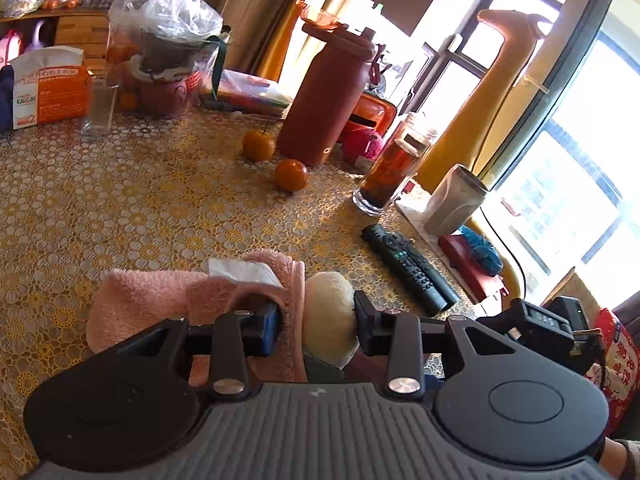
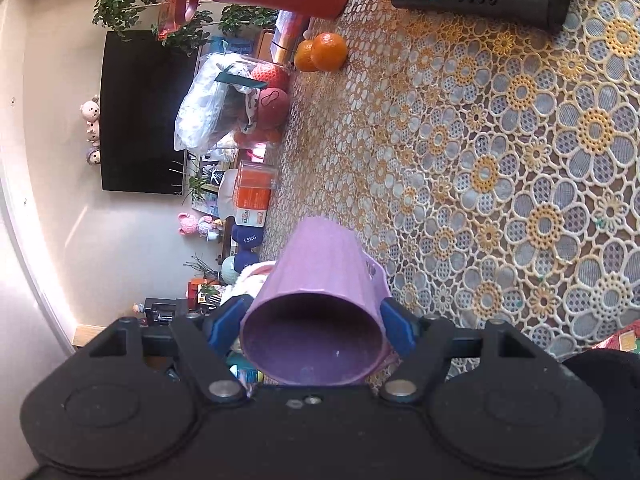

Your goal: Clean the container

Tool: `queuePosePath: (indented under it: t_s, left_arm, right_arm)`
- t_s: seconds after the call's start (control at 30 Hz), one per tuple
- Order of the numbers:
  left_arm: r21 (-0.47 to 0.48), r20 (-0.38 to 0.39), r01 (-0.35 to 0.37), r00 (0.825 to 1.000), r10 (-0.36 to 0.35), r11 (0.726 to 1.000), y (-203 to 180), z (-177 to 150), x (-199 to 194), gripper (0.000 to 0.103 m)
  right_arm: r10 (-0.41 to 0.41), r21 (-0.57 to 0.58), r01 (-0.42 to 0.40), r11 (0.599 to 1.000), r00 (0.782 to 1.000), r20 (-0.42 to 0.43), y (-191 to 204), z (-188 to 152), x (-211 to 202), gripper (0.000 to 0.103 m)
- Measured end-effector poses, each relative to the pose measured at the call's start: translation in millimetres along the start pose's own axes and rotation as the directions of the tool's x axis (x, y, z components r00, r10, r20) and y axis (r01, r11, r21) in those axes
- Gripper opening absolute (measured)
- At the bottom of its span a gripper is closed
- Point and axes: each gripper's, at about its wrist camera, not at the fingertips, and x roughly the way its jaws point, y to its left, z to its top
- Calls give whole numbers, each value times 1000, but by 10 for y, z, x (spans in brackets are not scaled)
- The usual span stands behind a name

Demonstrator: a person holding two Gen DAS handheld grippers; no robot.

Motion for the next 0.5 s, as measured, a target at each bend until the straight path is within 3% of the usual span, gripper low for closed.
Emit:
queuePosePath:
  t_s: [0.13, 0.5]
  left_arm:
    - [44, 3, 76, 997, -76, 996, -227, 74, 4, 37]
    - [85, -36, 44, 999, -41, 995, -335, 119, 271, 37]
  right_arm:
    - [-1, -27, 1, 1000, 1000, -3, 11, -9, -9, 74]
    - [-16, -90, 13, 996, 999, -38, 67, 2, -2, 74]
